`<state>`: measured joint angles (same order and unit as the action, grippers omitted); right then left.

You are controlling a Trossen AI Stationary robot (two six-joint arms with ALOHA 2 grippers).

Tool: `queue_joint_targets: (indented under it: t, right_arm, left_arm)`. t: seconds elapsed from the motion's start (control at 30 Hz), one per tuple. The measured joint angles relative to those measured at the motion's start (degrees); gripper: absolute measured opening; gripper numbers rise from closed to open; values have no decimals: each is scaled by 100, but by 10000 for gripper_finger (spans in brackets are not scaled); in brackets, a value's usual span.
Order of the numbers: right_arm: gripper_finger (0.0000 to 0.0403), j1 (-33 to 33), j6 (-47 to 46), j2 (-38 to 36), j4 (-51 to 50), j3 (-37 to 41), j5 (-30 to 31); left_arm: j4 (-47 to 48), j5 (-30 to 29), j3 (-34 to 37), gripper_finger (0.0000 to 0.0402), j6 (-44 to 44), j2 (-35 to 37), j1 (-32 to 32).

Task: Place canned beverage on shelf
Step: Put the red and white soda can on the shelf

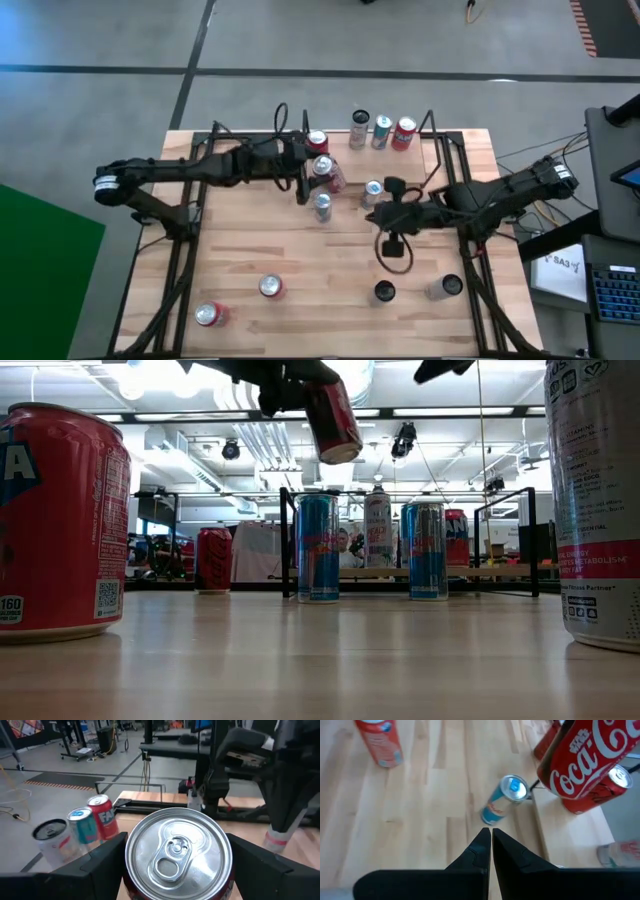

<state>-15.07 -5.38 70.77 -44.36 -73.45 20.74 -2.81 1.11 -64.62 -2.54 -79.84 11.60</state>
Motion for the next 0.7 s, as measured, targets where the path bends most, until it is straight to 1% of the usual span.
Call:
queue_joint_targets:
  t: [0.2, 0.37, 0.57, 0.7]
  right_arm:
    - [9, 445, 187, -78, -33, 2, -33]
    - [9, 490, 317, -115, -32, 4, -43]
    - [9, 490, 346, -137, -35, 13, -177]
    - [9, 491, 355, -137, -35, 13, -177]
  left_arm:
    - [699, 49, -683, 284, -691, -364, 225]
    - [1044, 484, -1139, 284, -1132, -850, 363]
    - [1170, 800, -1569, 284, -1346, -1428, 514]
    - [1290, 852, -1833, 284, -1351, -1786, 652]
